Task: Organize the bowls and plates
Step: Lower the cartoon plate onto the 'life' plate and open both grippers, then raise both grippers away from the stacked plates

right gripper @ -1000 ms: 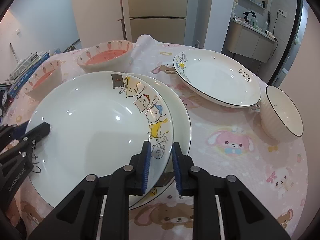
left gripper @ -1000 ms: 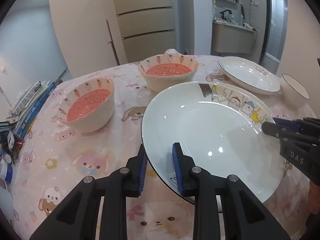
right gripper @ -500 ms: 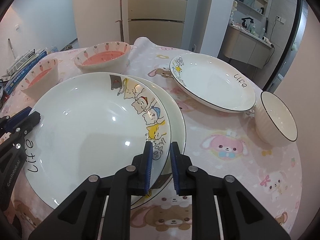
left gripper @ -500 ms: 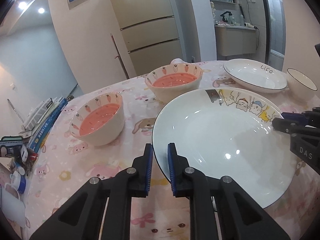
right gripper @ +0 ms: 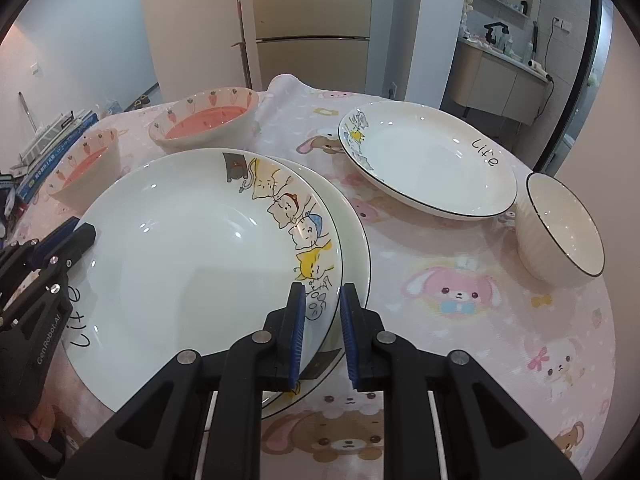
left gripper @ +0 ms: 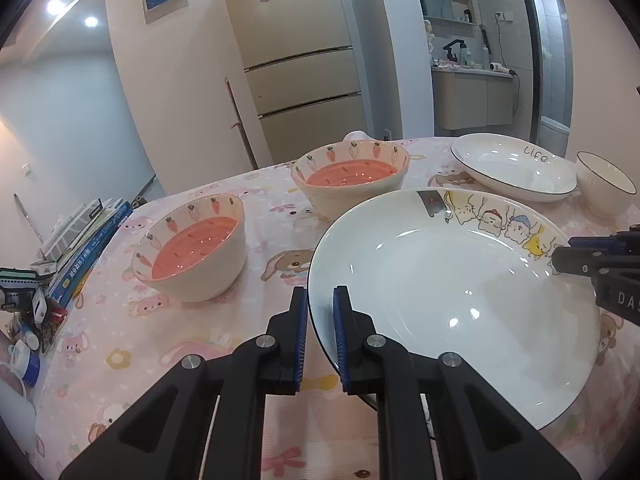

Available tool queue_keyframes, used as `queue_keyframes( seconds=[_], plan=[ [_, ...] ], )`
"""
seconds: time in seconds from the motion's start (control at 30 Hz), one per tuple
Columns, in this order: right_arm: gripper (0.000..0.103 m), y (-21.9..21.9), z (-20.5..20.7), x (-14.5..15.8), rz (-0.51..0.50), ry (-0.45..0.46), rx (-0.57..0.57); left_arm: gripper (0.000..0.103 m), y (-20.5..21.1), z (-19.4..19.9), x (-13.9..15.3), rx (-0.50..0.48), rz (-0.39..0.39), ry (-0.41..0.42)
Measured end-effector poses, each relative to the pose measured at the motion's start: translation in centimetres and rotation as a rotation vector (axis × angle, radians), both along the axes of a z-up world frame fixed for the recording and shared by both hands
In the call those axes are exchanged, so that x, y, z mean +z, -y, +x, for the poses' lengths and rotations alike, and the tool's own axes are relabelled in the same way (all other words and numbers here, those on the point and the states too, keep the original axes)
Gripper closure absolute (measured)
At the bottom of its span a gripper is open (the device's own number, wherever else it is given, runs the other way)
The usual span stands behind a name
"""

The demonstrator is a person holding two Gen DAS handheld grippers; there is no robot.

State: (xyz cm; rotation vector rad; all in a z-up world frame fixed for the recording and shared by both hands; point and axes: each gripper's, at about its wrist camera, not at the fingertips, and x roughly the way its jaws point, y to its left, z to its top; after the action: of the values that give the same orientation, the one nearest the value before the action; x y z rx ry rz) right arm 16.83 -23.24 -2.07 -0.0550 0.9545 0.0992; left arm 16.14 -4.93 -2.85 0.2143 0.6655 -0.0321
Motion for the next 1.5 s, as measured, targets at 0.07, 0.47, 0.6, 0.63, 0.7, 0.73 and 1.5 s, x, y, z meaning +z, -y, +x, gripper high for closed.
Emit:
queue_keyframes(
  seconds=[0.07, 0.47, 0.6, 0.63, 0.7, 0.73, 1.5],
  plan=[
    [0.086, 0.3, 0.0, 0.2, 0.015, 0.000, -0.007, 0.089, 0.0, 0.2, -0.1, -0.009, -0.012, -0.007],
    [0.086, 2.5, 1.1, -0.1, 0.086, -0.056, -0.076, 0.094, 0.6, -0.5, 0.1, -0.064, -0.057, -0.002],
    [0.086, 2.4, 0.5, 0.6, 0.086, -0.016, -0.071, 0.094, 0.0, -1.2, 1.4, -0.072, -0.091, 0.049],
    [0.086, 2.4, 0.4, 0.8, 0.089, -0.003, -0.068, 0.094, -0.1, -1.4, 1.7, -0.075, -0.093, 0.058],
    [0.086, 2.4, 0.1, 1.2, 0.089, 0.024, -0.066, 0.093, -0.1, -1.9, 2.2, -0.083, -0.092, 0.090],
    [0.086, 2.3, 0.0, 1.4, 0.096, 0.036, -0.062, 0.093, 0.0, -2.1, 2.4, -0.084, -0.087, 0.106],
    [0.029, 1.2, -5.4, 7.6, 0.153, 0.520, 0.024, 0.000, -2.5, -6.2, 7.5, -0.045, -0.170, 0.464]
  ],
)
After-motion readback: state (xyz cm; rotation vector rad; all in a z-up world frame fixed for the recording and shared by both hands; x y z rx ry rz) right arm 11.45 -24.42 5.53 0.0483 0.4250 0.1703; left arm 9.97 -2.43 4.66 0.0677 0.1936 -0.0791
